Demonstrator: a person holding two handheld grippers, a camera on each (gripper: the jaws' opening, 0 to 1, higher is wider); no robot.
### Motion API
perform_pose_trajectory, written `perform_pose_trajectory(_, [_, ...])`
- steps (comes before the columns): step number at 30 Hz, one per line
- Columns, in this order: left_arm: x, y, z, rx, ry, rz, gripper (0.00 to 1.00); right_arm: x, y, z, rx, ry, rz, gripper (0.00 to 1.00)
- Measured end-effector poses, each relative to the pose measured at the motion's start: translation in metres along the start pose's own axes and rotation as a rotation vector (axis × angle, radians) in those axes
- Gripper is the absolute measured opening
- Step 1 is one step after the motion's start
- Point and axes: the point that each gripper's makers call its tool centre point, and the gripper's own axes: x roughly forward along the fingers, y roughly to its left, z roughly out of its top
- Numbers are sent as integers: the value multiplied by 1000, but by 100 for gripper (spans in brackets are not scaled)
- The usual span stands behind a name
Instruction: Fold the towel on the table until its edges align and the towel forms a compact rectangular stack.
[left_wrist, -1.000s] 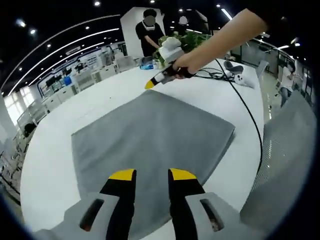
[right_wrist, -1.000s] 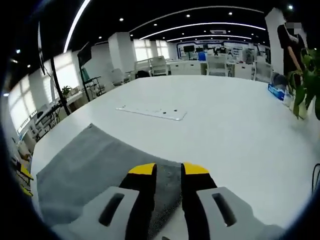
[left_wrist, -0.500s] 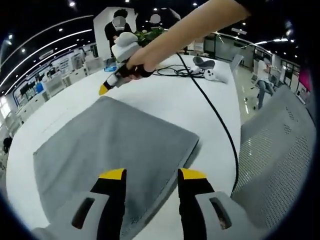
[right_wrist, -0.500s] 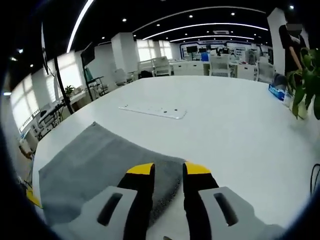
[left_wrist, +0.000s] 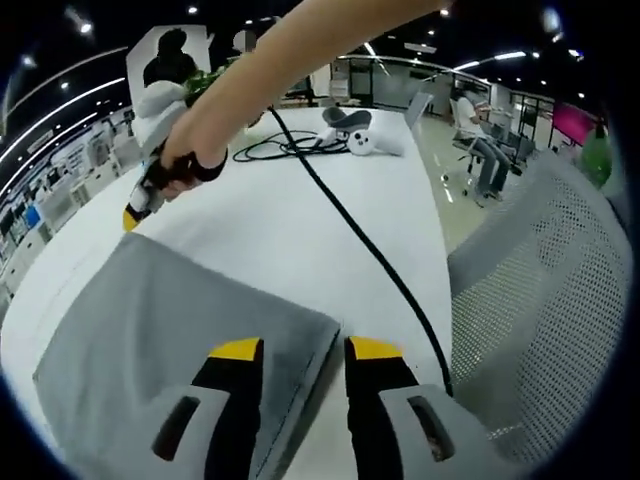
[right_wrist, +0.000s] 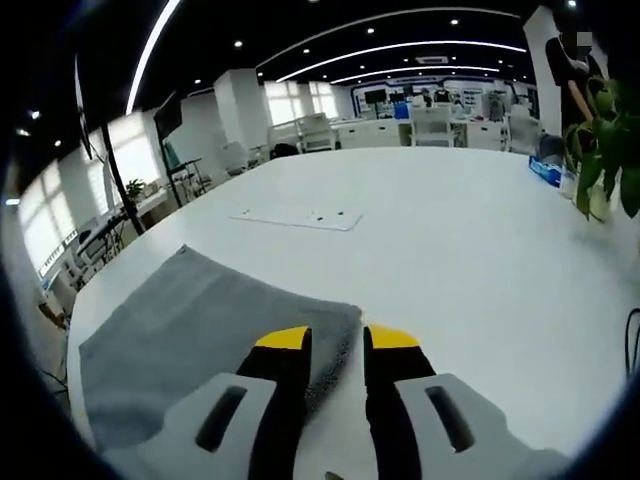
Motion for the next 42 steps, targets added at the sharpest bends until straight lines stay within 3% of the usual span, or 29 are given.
perform_pose_trajectory(3, [10, -10, 7, 12, -4, -31, 27, 5, -6, 3, -1, -6, 5, 19])
perform_pose_trajectory(8, [19, -15, 5, 2, 19, -44, 24, 11, -13, 4, 0, -7, 11, 18])
perform_pose_trajectory(13, [24, -13, -3, -37, 33, -32, 23, 13, -17, -1, -1, 7, 12, 18])
perform_pose_trajectory(20, [27, -10, -3, 10, 42, -14, 18, 23, -30, -13, 11, 32, -1, 15])
perform_pose_trajectory(26, [28, -10, -3, 37, 42, 2, 15, 27, -33, -13, 26, 20, -10, 12])
perform_pose_trajectory(37, [30, -8, -2, 48, 44, 0, 10, 30, -28, -18, 3, 22, -20, 6])
perform_pose_trajectory(39, [30, -8, -1, 27, 26, -16, 6, 28, -25, -18, -46, 17, -15, 4])
perform_pose_trajectory(42, [30, -4, -2, -5, 17, -32, 4, 29, -21, -19, -44, 4, -14, 0])
